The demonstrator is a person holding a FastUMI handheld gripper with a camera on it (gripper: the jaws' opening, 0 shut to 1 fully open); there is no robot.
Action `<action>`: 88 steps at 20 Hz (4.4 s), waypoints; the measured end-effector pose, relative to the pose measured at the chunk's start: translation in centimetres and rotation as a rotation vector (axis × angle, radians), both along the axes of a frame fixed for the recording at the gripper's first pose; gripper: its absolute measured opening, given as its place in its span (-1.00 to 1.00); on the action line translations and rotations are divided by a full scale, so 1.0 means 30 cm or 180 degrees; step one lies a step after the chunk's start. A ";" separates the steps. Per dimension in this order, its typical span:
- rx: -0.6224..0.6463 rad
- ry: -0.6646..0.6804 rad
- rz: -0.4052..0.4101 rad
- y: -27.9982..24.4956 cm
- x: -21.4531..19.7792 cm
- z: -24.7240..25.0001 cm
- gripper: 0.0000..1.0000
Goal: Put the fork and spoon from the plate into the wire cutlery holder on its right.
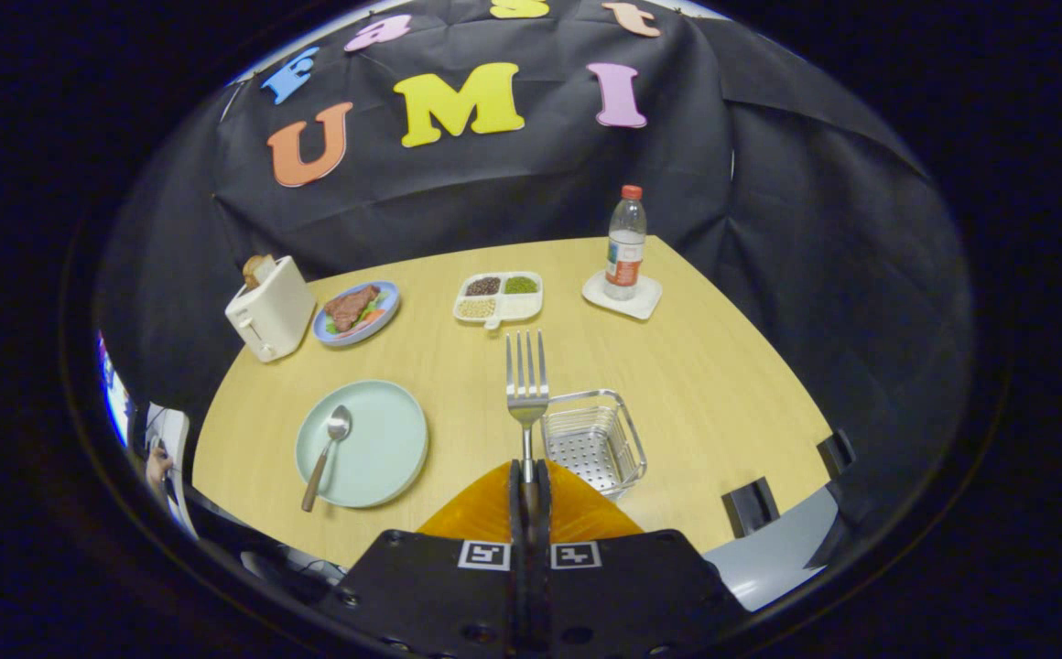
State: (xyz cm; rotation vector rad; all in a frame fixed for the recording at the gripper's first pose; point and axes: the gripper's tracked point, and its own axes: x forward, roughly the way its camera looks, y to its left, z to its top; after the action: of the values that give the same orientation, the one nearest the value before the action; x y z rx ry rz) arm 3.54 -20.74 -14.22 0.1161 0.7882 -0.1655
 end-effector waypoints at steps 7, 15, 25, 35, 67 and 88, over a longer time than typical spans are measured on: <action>0.0086 0.0166 -0.0044 -0.108 -0.019 -0.088 -0.97; 0.0180 0.0265 -0.0050 -0.124 -0.026 -0.138 -0.95; 0.0217 0.0106 -0.0086 -0.130 -0.009 -0.098 -0.60; 0.0051 -0.0670 -0.0121 -0.049 -0.010 0.126 0.42; 0.0062 -0.0110 0.0366 0.826 0.205 -0.266 0.92; 0.0035 0.0887 0.0587 0.891 0.242 -0.509 -0.28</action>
State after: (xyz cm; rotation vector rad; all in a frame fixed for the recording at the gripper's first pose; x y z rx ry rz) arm 10.81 5.99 -29.49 0.0303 1.0727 -0.0017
